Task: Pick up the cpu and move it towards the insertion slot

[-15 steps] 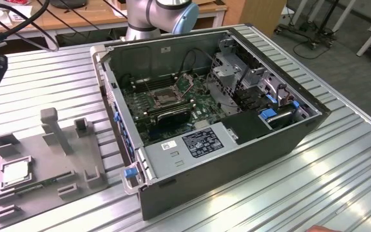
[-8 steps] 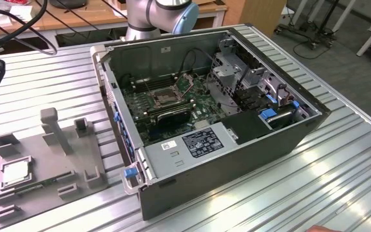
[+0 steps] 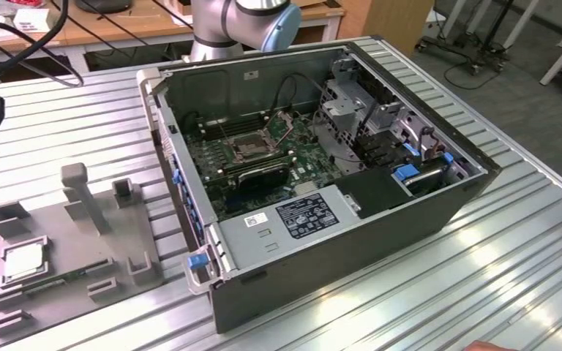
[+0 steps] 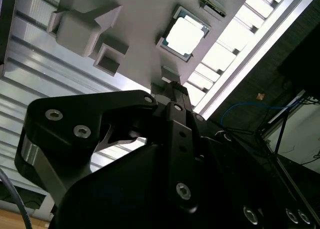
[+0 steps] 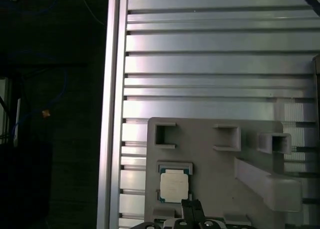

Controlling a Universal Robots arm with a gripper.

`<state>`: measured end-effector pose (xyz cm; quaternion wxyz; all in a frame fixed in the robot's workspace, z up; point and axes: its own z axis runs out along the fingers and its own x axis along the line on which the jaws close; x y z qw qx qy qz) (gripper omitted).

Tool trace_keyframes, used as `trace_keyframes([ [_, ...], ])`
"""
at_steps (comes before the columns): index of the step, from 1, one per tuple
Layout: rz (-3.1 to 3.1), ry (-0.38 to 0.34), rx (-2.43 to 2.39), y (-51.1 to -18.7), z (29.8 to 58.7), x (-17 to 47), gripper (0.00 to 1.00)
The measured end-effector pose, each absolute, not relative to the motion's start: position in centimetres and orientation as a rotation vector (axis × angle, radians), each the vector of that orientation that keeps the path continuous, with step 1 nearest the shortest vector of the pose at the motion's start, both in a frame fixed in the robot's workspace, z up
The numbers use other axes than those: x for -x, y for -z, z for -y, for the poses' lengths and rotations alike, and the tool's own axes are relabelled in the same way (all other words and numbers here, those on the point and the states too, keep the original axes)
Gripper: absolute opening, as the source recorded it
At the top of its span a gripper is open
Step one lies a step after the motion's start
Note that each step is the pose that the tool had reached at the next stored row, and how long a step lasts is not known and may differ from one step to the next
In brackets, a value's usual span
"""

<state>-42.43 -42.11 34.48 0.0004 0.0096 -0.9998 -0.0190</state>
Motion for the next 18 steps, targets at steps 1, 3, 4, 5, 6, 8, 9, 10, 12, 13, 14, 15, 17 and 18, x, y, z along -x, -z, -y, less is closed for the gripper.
trace_keyframes([
  [1,3.14,0.06,-0.03,-34.2,42.2,42.5,0.11],
  [3,3.14,0.06,-0.03,-34.0,42.3,42.7,0.11],
  [4,3.14,0.059,-0.03,-33.9,42.3,42.7,0.11],
  [5,3.14,0.059,-0.03,-33.8,42.3,42.8,0.11],
  [6,3.14,0.059,-0.03,-33.7,42.4,42.8,0.11],
  [8,3.14,0.059,-0.03,-33.4,42.4,42.9,0.11],
  [9,3.14,0.059,-0.03,-33.3,42.4,42.9,0.11],
  [10,3.14,0.059,-0.03,-33.3,42.5,43.0,0.11],
  [12,3.14,0.058,-0.03,-33.2,42.5,43.0,0.11],
  [13,3.14,0.058,-0.03,-33.2,42.5,43.0,0.11],
  [14,3.14,0.058,-0.03,-33.2,42.5,43.0,0.11],
  [15,3.14,0.058,-0.03,-33.2,42.5,43.0,0.11],
  [17,3.14,0.059,-0.03,-33.2,42.5,43.0,0.11],
  [18,3.14,0.058,-0.03,-33.2,42.5,43.0,0.11],
])
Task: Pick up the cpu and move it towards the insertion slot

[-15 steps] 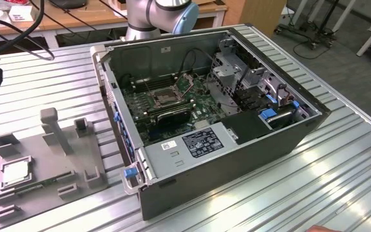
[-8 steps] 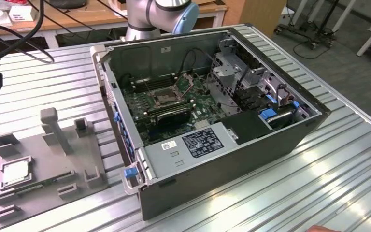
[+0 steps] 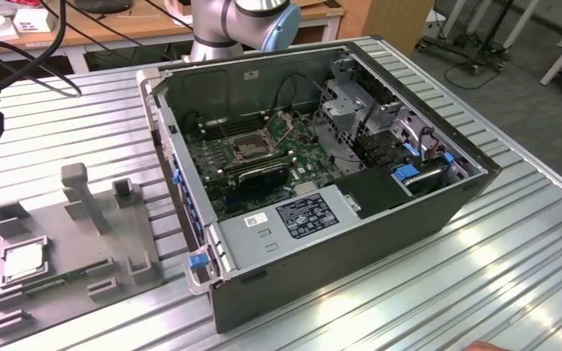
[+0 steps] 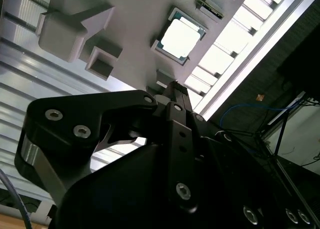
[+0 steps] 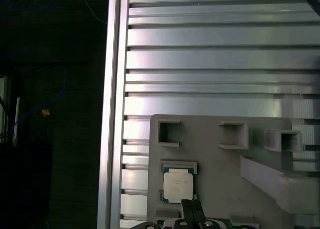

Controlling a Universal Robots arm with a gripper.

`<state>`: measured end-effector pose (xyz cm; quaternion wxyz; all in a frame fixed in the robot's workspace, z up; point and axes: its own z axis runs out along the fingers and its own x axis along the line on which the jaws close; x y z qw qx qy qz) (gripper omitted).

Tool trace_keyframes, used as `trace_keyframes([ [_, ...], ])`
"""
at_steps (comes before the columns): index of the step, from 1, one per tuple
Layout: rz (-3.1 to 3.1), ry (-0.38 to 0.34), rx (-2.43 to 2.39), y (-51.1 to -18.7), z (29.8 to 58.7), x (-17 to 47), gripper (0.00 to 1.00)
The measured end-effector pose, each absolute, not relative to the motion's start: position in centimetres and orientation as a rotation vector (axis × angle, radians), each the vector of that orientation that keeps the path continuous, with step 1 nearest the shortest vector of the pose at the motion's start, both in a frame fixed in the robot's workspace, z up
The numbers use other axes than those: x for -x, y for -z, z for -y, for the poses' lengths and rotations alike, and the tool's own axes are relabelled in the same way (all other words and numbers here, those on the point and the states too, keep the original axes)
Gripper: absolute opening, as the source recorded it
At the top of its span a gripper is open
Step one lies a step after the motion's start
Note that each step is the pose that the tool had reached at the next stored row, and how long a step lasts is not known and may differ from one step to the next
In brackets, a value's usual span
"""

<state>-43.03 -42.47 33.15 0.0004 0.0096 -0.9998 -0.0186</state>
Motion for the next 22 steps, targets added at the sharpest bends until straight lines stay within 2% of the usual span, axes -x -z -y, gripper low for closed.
trace_keyframes([
  [22,3.14,0.058,-0.03,-31.8,42.5,43.2,0.11],
])
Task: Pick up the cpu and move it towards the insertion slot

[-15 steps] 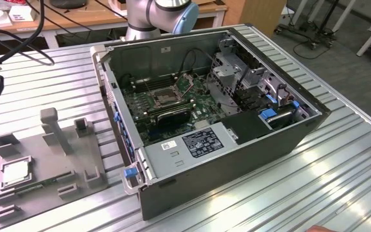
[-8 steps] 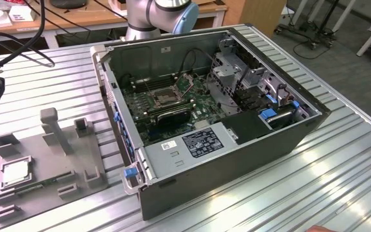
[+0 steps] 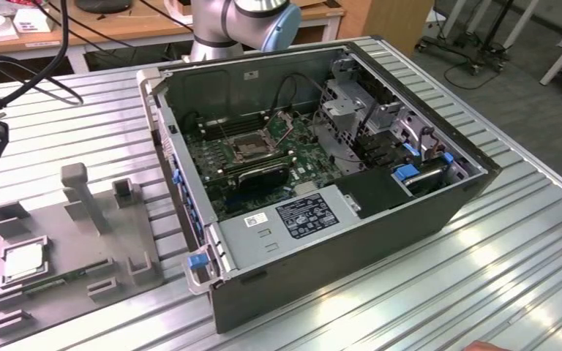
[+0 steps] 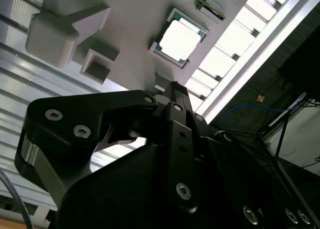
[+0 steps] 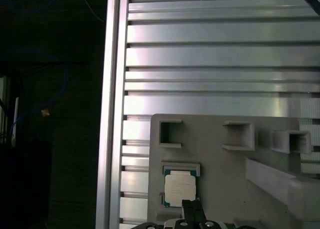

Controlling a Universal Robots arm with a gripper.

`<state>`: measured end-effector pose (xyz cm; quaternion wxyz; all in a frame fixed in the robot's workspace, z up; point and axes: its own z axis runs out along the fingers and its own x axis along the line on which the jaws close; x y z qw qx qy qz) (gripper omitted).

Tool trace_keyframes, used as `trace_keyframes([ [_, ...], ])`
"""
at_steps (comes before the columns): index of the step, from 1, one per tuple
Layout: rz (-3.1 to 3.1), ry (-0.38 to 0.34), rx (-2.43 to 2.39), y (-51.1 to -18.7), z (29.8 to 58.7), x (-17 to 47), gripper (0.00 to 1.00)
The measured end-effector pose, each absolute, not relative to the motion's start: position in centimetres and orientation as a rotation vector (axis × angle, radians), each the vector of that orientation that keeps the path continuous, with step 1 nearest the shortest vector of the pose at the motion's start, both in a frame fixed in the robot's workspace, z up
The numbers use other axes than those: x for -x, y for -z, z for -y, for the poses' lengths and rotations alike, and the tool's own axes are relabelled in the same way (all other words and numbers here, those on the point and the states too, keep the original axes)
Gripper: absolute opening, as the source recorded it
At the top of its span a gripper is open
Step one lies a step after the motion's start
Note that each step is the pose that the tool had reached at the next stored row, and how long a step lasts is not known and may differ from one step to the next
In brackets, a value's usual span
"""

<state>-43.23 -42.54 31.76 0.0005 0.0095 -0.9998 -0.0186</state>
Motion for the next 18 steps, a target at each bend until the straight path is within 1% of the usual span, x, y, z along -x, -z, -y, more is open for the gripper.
trace_keyframes([
  [18,3.14,0.058,-0.03,-30.96,43.1,43.37,0.11],
])
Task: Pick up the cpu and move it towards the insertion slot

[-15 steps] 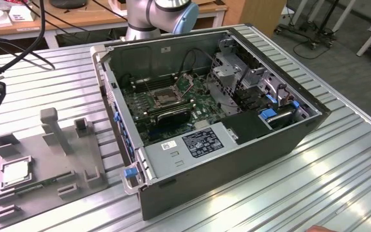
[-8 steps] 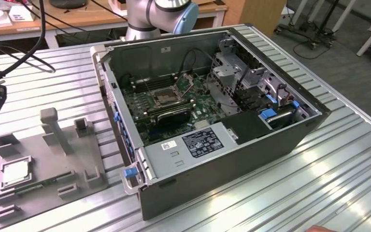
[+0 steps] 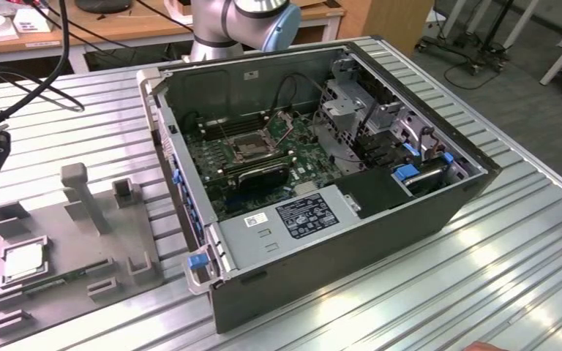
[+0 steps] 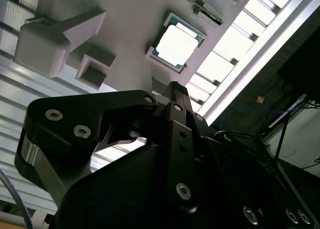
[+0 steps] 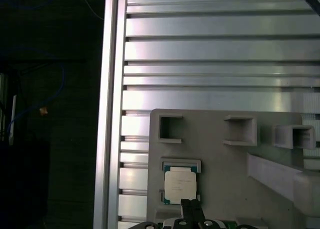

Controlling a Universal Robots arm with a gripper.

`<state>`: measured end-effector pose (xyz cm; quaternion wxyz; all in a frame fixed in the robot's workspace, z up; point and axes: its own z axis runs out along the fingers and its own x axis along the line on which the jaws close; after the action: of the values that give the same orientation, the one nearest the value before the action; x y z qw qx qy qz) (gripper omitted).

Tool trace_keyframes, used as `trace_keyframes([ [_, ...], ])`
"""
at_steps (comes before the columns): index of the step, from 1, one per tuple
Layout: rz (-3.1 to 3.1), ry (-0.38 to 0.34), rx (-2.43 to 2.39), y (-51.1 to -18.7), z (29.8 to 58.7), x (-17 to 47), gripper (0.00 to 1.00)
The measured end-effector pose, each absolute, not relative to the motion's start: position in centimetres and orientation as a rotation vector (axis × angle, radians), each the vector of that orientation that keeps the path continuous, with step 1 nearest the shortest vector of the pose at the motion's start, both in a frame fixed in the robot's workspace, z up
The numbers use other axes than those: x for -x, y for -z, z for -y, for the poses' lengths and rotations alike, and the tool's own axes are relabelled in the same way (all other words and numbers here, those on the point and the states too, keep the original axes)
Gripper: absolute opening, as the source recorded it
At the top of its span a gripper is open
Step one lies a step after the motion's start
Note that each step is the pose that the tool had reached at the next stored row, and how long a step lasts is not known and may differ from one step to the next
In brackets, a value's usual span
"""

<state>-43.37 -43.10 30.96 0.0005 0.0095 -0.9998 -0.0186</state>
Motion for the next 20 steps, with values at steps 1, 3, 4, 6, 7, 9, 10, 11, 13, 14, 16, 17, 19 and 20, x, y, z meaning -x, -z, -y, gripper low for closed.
trace_keyframes([
  [1,3.14,0.058,-0.03,-31.0,43.1,43.4,0.11],
  [3,3.14,0.059,-0.03,-30.9,43.1,43.4,0.11],
  [4,3.14,0.059,-0.03,-30.8,43.1,43.4,0.11],
  [6,3.14,0.058,-0.03,-30.7,43.1,43.4,0.11],
  [7,3.14,0.059,-0.03,-30.6,43.1,43.4,0.11],
  [9,3.14,0.059,-0.03,-30.5,43.1,43.4,0.11],
  [10,3.14,0.058,-0.03,-30.4,43.1,43.4,0.11],
  [11,3.14,0.058,-0.03,-30.3,43.1,43.4,0.11],
  [13,3.14,0.059,-0.03,-30.2,43.1,43.4,0.11],
  [14,3.14,0.059,-0.03,-30.1,43.1,43.4,0.11],
  [16,3.14,0.058,-0.03,-30.0,43.2,43.5,0.11],
  [17,3.14,0.058,-0.03,-29.9,43.2,43.5,0.11],
  [19,3.14,0.059,-0.03,-29.7,43.2,43.6,0.11],
  [20,3.14,0.059,-0.03,-29.7,43.2,43.6,0.11],
])
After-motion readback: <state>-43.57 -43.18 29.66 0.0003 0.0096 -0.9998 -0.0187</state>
